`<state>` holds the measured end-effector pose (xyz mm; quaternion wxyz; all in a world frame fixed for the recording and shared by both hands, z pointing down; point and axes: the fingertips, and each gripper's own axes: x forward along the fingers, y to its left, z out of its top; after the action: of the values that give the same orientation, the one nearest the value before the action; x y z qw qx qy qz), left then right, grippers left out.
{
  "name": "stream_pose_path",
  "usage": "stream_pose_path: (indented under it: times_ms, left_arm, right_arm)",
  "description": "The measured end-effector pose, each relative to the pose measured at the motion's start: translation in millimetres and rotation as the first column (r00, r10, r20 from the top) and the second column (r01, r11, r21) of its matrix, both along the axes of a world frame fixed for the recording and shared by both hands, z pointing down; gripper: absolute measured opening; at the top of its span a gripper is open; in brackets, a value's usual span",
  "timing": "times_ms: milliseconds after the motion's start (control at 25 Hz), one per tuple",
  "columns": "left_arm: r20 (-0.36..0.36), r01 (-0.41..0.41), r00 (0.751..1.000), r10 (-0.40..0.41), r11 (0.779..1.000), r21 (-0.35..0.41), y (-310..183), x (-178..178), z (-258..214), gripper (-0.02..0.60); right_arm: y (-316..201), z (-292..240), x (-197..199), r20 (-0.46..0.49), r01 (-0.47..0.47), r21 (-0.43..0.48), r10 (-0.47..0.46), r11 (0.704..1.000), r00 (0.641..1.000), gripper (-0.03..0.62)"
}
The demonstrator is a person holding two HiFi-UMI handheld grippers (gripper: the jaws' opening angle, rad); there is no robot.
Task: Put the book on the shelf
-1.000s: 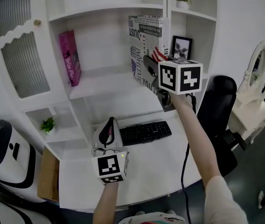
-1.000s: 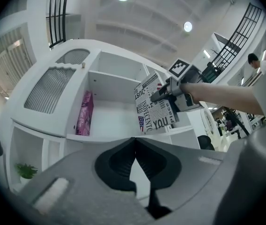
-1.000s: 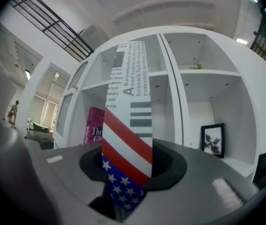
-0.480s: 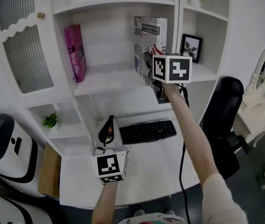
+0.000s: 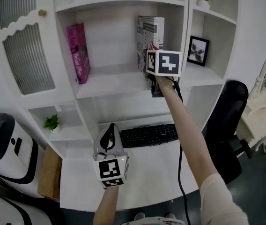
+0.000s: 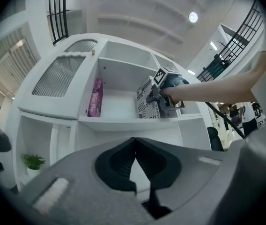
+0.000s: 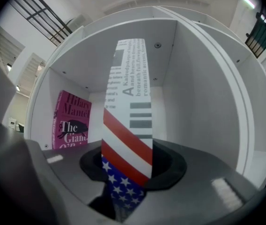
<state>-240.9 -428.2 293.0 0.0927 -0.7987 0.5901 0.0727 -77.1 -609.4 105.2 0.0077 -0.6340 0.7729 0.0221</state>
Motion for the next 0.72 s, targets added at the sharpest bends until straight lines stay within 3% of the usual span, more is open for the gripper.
stream_pose_path:
  times_ms: [720]
  left_arm:
    - [0.028, 0.037, 0.999, -0.036, 0.998, -0.043, -15, -10, 23, -0.003]
  right_arm:
    - [-49, 0, -3, -0.001, -0.075, 0.000, 0.075, 0.997, 0.997, 0.152]
